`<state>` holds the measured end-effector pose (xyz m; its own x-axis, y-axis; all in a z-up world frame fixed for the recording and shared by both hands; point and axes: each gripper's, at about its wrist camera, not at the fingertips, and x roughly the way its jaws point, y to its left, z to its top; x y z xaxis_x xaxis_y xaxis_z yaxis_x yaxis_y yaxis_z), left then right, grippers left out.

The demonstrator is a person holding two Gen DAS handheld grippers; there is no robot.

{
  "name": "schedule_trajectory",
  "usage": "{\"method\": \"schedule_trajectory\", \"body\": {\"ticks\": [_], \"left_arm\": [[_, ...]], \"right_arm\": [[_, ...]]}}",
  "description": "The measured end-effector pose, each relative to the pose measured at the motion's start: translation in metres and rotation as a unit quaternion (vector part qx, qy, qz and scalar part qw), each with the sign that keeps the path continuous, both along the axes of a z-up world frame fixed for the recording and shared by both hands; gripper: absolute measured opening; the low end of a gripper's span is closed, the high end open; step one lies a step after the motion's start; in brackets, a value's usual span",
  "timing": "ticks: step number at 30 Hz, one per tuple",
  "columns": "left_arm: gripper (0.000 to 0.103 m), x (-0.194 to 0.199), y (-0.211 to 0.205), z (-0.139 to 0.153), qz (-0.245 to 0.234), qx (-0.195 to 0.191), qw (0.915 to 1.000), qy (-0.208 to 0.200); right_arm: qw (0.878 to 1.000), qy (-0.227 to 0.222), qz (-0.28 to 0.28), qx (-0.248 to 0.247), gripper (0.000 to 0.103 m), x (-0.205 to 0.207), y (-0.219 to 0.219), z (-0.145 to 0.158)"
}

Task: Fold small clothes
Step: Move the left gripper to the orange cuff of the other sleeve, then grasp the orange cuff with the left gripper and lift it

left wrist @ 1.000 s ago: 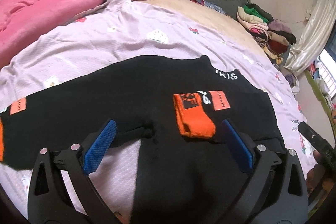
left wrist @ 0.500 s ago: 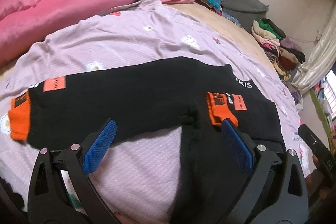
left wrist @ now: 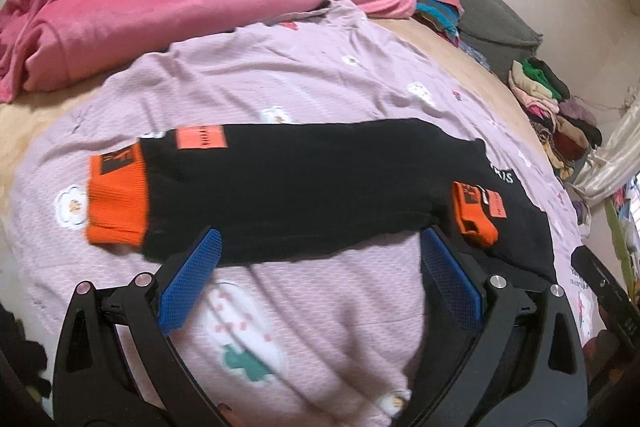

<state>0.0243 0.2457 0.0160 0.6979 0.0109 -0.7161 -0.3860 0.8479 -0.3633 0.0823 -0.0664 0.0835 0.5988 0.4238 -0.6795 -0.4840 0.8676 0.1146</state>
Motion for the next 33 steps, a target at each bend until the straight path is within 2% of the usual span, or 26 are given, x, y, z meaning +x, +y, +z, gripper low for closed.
{"method": "schedule_trajectory", "body": {"ticks": [7,17,22,27,28,32,33], "left_arm": [[0.093,-0.017,0.023,0.0,0.028,-0.01,0.9995,-0.005],[0.093,-0.043,0.058,-0.017,0.072,-0.036,0.9967,0.005],[0.093,-0.053,0.076,-0.03,0.096,-0.057,0.9936,0.015],[0.093,-0.058,0.093,-0.043,0.114,-0.11,0.9874,-0.003],[0.091,-0.058,0.093,-0.043,0.115,-0.111,0.9871,-0.009],[0.066,-0.053,0.1,-0.048,0.127,-0.115,0.9852,-0.011],[0.062,-0.052,0.102,-0.048,0.131,-0.114,0.9847,-0.012]], "right_arm": [[0.999,0.002,0.03,-0.011,0.099,-0.01,0.025,-0.001],[0.998,0.023,0.056,-0.015,0.099,-0.017,0.043,-0.008],[0.997,0.033,0.07,-0.009,0.099,-0.023,0.051,-0.01],[0.996,0.037,0.08,-0.012,0.099,-0.025,0.054,-0.013],[0.996,0.037,0.078,-0.013,0.098,-0.024,0.053,-0.013],[0.997,0.043,0.067,-0.01,0.098,-0.018,0.047,-0.016],[0.997,0.044,0.065,-0.009,0.098,-0.018,0.046,-0.017]]}}
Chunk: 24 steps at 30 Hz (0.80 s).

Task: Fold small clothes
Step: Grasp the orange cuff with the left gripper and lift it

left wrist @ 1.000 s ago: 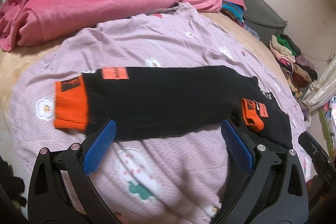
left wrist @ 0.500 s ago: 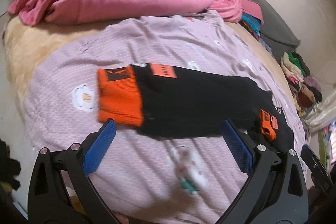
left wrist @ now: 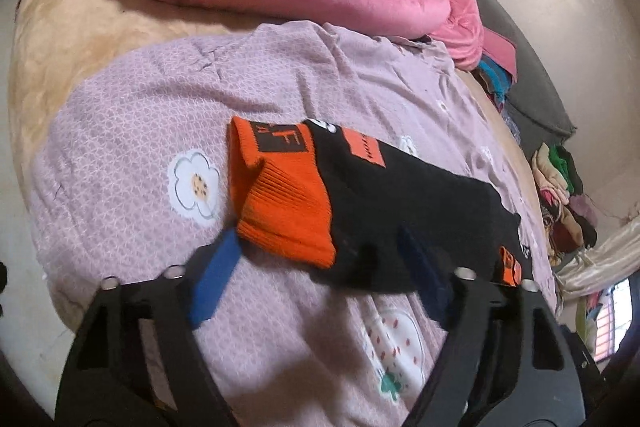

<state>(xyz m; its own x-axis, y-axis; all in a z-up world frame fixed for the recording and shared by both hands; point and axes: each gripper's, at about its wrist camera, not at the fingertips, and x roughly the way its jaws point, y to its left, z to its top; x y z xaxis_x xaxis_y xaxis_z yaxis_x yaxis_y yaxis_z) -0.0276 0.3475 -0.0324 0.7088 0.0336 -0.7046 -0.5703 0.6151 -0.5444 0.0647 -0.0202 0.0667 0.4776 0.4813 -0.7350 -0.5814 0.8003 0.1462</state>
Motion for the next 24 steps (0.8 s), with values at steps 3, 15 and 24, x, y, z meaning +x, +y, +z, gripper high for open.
{"method": "schedule_trajectory", "body": {"ticks": [3,15,24], "left_arm": [[0.033,0.002,0.006,0.0,0.023,0.017,0.9996,-0.003],[0.008,0.005,0.002,0.04,0.005,0.034,0.9977,-0.059],[0.007,0.022,-0.04,0.09,-0.038,0.068,0.9908,-0.111]], "right_arm": [[1.0,0.002,-0.008,0.002,0.098,0.004,-0.005,-0.001],[0.999,0.004,-0.038,0.021,0.098,0.014,-0.03,0.001],[0.997,0.001,-0.064,0.041,0.098,0.019,-0.056,0.01]]}}
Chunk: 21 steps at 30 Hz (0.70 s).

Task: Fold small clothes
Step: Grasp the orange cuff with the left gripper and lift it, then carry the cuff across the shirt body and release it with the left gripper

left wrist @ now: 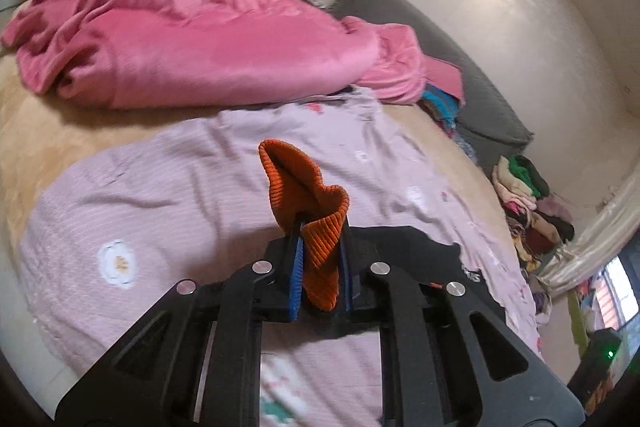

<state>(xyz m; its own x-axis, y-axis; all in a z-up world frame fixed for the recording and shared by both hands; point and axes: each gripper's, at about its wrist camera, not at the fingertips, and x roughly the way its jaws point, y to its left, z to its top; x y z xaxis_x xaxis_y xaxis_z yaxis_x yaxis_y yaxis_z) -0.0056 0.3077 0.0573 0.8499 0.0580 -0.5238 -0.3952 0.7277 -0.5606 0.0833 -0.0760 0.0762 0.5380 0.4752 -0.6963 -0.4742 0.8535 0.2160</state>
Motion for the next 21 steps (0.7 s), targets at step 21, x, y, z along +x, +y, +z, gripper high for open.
{"method": "schedule_trajectory", "body": {"ticks": [21], "left_arm": [[0.005,0.091,-0.122,0.07,-0.163,0.063,0.9831,-0.054]], "right_arm": [[0.994,-0.012,-0.106,0.037,0.098,0.017,-0.088,0.013]]}}
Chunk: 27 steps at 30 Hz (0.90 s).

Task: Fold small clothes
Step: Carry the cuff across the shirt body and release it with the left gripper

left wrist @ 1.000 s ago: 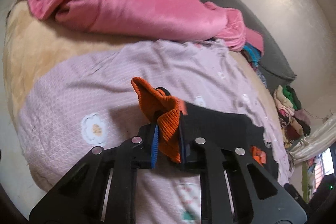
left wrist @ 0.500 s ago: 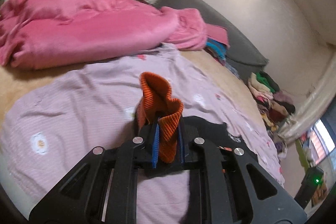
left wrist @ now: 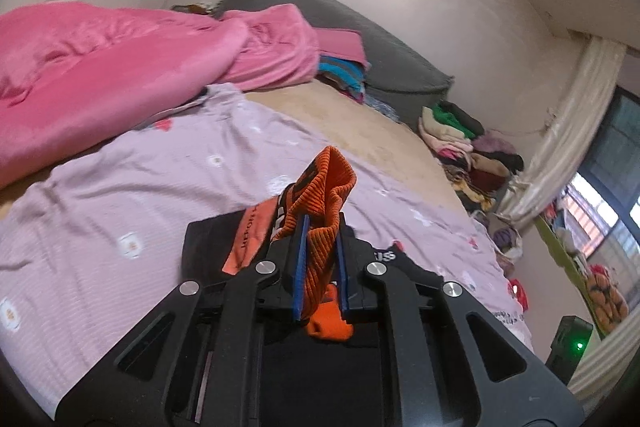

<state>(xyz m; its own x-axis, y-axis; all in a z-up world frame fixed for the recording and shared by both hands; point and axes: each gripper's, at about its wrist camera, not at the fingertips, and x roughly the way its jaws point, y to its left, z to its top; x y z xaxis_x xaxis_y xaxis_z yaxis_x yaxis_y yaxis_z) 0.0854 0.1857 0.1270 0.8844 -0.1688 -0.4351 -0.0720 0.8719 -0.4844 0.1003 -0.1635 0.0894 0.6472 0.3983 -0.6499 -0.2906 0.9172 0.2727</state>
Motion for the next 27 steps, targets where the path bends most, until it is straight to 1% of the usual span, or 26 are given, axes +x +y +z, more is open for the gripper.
{"method": "schedule_trajectory", "body": {"ticks": [8,13,17,21,27], "left_arm": [[0.005,0.025,-0.045,0.021,-0.051,0.012,0.9984,-0.02],[0.005,0.04,-0.079,0.019,-0.087,0.014,0.9958,-0.023],[0.005,0.052,-0.11,0.006,-0.119,0.022,0.9926,-0.013],[0.005,0.064,-0.135,-0.013,-0.151,0.02,0.9883,0.005],[0.005,0.077,-0.166,-0.043,-0.2,0.011,0.9794,0.027]], "right_arm": [[0.999,-0.003,-0.041,0.01,0.098,0.006,-0.034,0.001],[0.997,-0.007,-0.075,0.012,0.098,0.01,-0.062,0.001],[0.993,-0.009,-0.116,0.013,0.098,0.013,-0.091,0.002],[0.987,-0.007,-0.159,0.015,0.098,0.013,-0.121,0.0],[0.981,-0.001,-0.192,0.013,0.098,0.013,-0.149,-0.007]]}}
